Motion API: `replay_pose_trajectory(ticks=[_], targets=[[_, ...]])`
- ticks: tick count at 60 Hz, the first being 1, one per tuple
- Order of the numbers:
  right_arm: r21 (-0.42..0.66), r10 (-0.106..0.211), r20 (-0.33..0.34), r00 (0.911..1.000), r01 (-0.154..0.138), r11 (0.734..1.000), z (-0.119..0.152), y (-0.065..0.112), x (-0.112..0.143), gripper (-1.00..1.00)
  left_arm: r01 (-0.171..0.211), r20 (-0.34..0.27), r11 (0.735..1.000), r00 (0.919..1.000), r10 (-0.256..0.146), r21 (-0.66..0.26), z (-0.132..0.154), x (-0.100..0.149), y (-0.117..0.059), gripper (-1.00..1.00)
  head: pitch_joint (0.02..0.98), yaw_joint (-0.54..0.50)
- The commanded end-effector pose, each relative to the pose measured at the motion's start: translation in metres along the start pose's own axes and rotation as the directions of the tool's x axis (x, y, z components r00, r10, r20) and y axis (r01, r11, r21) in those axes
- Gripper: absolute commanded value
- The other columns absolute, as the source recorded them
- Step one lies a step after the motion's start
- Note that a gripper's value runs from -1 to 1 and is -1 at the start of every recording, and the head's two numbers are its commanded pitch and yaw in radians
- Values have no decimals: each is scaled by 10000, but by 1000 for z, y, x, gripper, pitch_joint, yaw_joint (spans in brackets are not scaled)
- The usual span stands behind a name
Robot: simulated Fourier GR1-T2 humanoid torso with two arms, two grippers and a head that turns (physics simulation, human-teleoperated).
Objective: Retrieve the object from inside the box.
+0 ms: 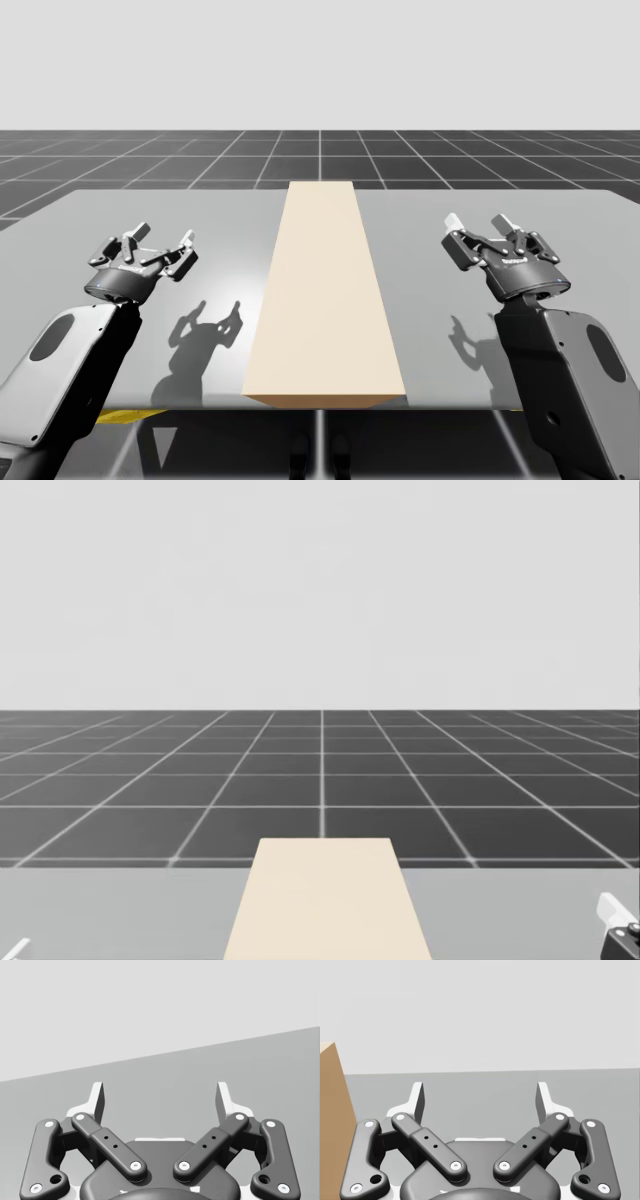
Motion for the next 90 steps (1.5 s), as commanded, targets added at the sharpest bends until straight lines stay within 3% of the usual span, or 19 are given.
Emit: replay_pose_trajectory(ticks=[1,10,13,15,18,23,29,34,35,40,45,55,60,66,72,76,81,83,90], targets=[[-117,11,84,10000,-10,9999,1,1,1,-1000,5,-7,10000,10000,-5,-1,0,-1,0,-1000,164,4],[164,136,5,9999,-136,9998,-1,1,-1,-1000,-3,-9,10000,10000,3,-1,-1,-1,1,-1000,162,4],[1016,209,-325,9993,-175,9947,3,1,-1,-1000,-178,-344,9996,9993,170,-231,0,-1,2,-1000,161,4],[1768,302,-571,9979,-197,9841,6,3,-2,-1000,-249,-658,9985,9976,216,-491,1,-1,3,-1000,160,6],[3037,1022,-893,9907,-706,9501,12,5,-7,-1000,-309,-1498,9892,9887,92,-1430,3,-5,5,-1000,162,5],[4312,1232,-1133,9859,-629,9001,19,12,-10,-1000,-161,-2152,9707,9759,-369,-2397,8,-10,9,-1000,163,-2],[5520,1561,-1122,9813,-691,8310,29,18,-11,-1000,-525,-2690,9006,9604,-729,-4314,22,-10,5,-1000,162,-5],[5934,1707,-1036,9799,-768,8013,32,21,-11,-1000,-199,-2572,8433,9560,-1413,-5370,32,-11,-4,-1000,161,-6],[6134,1759,-968,9796,-804,7856,34,22,-11,-1000,29,-2397,8096,9545,-1772,-5870,37,-11,-12,-1000,161,-6],[6553,1886,-781,9790,-922,7498,38,24,-11,-1000,578,-1860,7380,9518,-2440,-6724,48,-5,-29,-1000,160,-11],[6908,1986,-569,9784,-1051,7154,42,27,-10,-1000,901,-1370,6831,9528,-2710,-7248,59,6,-45,-1000,157,-16],[7146,2007,-367,9790,-1146,6901,44,31,-11,-1000,1186,-895,6272,9528,-2901,-7698,68,15,-70,-1000,149,-17],[7168,1983,-319,9796,-1158,6875,44,32,-11,-1000,1344,-699,6166,9528,-2956,-7757,67,15,-75,-1000,147,-18],[7150,2013,-246,9792,-1235,6881,44,33,-10,-1000,1496,-251,6087,9629,-2688,-7792,57,10,-75,-1000,147,-20],[7171,2049,-191,9786,-1294,6849,44,35,-10,-1000,936,-513,5764,9718,-2300,-8118,43,2,-74,-1000,148,-18],[7187,2083,-157,9779,-1338,6823,44,37,-11,-1000,956,-386,5491,9730,-2277,-8303,35,-2,-75,-1000,148,-18],[7205,2169,-122,9761,-1418,6788,45,39,-12,-1000,558,-328,5125,9862,-1621,-8569,17,-8,-79,-1000,151,-15],[7217,2180,-110,9759,-1432,6772,45,40,-12,-1000,622,-103,5178,9907,-1360,-8533,11,-11,-80,-1000,151,-14],[7216,2300,-41,9732,-1564,6744,46,41,-13,-1000,335,-397,4993,9900,-1352,-8658,-6,-18,-89,-1000,153,-13]])
